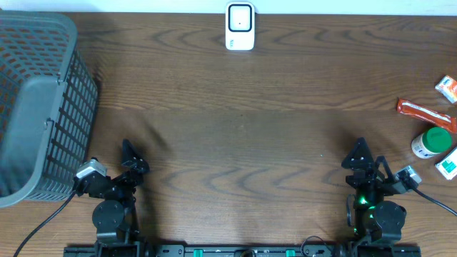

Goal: Scan the item barcode

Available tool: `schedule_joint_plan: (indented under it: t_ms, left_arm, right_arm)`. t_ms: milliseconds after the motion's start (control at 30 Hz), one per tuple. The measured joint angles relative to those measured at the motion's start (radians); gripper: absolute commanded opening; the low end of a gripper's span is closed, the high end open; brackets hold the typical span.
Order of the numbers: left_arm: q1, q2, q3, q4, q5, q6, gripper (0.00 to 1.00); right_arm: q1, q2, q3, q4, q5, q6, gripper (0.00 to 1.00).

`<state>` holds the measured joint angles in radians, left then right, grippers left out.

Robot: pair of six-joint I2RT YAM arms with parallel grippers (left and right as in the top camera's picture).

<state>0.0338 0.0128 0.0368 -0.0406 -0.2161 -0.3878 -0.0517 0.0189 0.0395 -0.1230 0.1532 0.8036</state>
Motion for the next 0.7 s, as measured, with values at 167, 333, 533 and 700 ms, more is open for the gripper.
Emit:
schedule_joint_plan:
  t_ms: [167, 333, 533, 700]
  left_arm:
    - [0.0, 0.0, 0.0, 0.0, 0.0, 0.0, 0.98]
    - [0.0, 0.0, 0.0, 0.0, 0.0, 0.0, 0.98]
    - [0.0, 0.0, 0.0, 0.0, 0.0, 0.0, 0.98]
    - [0.0, 0.0, 0.0, 0.0, 0.0, 0.0, 0.98]
  right_arm:
    - [0.0, -0.002, 0.0, 0.0, 0.001, -0.003, 0.99]
    - [0.0, -0.002, 0.0, 0.0, 0.012, -0.147, 0.99]
    - [0.0, -0.002, 0.0, -0.005, -0.027, -0.473, 0.99]
    - [0.0, -0.002, 0.0, -0.007, -0.045, -0.592, 0.99]
